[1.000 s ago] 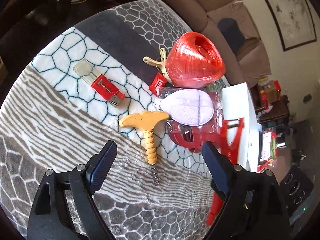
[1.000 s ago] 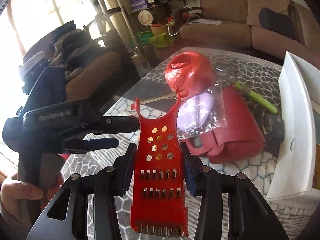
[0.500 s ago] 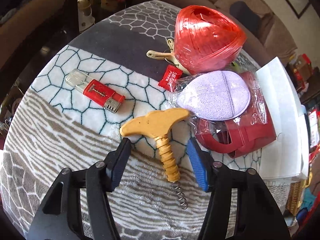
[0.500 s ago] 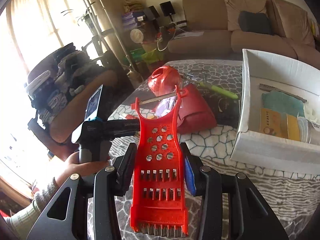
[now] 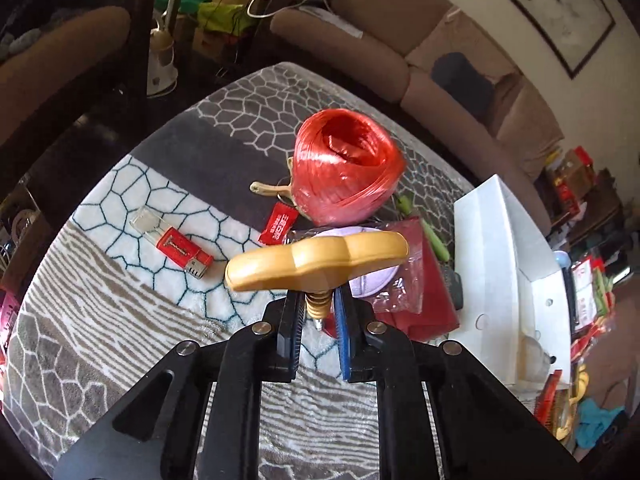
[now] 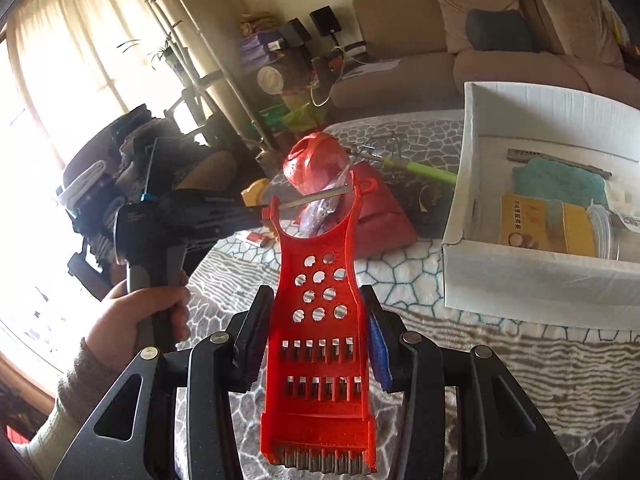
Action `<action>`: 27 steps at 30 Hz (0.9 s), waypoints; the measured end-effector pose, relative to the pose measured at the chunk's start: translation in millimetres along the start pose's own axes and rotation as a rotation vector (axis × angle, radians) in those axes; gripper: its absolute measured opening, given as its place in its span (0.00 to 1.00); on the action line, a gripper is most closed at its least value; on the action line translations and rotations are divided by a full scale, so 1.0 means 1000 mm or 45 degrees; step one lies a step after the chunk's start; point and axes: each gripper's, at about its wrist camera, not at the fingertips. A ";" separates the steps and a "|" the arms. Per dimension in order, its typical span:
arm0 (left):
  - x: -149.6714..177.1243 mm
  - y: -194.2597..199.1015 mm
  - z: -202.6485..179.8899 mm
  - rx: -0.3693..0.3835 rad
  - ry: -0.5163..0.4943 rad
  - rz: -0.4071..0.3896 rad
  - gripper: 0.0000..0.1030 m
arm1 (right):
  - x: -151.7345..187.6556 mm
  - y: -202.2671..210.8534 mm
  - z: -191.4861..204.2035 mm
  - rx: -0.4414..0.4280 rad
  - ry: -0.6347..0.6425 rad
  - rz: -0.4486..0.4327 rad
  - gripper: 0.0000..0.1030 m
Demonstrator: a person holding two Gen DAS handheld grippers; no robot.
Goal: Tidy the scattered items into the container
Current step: 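Grasp the yellow-handled corkscrew with the left gripper while the right gripper holds the grater, then carry the corkscrew with the left gripper while the right gripper carries the grater into the box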
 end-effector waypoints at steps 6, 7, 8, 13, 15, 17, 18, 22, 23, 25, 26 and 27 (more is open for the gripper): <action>0.003 0.014 -0.038 0.101 -0.087 -0.035 0.13 | -0.008 0.027 -0.022 0.016 -0.048 -0.075 0.43; 0.005 0.014 -0.046 0.124 -0.104 -0.031 0.13 | -0.010 0.033 -0.028 0.019 -0.065 -0.091 0.43; 0.008 0.016 -0.055 0.150 -0.121 -0.033 0.13 | -0.012 0.039 -0.033 0.026 -0.078 -0.107 0.43; 0.023 0.012 -0.120 0.226 -0.235 0.013 0.13 | -0.027 0.081 -0.068 0.122 -0.130 -0.213 0.43; 0.029 0.002 -0.149 0.261 -0.279 0.059 0.13 | -0.037 0.096 -0.094 0.151 -0.175 -0.227 0.43; 0.035 -0.008 -0.181 0.299 -0.329 0.102 0.13 | -0.051 0.107 -0.123 0.226 -0.170 -0.203 0.43; 0.038 -0.014 -0.197 0.315 -0.349 0.121 0.13 | -0.060 0.110 -0.138 0.283 -0.155 -0.189 0.43; 0.041 -0.048 -0.256 0.373 -0.413 0.202 0.13 | -0.095 0.110 -0.207 0.464 -0.161 -0.087 0.43; 0.042 -0.060 -0.270 0.391 -0.424 0.231 0.13 | -0.104 0.107 -0.223 0.496 -0.176 -0.057 0.43; 0.045 -0.085 -0.299 0.410 -0.461 0.289 0.13 | -0.119 0.096 -0.251 0.563 -0.180 0.007 0.43; 0.047 -0.099 -0.313 0.402 -0.491 0.311 0.13 | -0.125 0.087 -0.265 0.587 -0.182 0.041 0.43; 0.049 -0.113 -0.326 0.403 -0.511 0.337 0.13 | -0.129 0.078 -0.277 0.608 -0.182 0.076 0.43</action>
Point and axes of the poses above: each gripper's, at about its wrist camera, not at the fingertips, and y roughly against the way its jaws point, z to its left, x to its underside, and after that the axes turned 15 degrees about x, right-handed
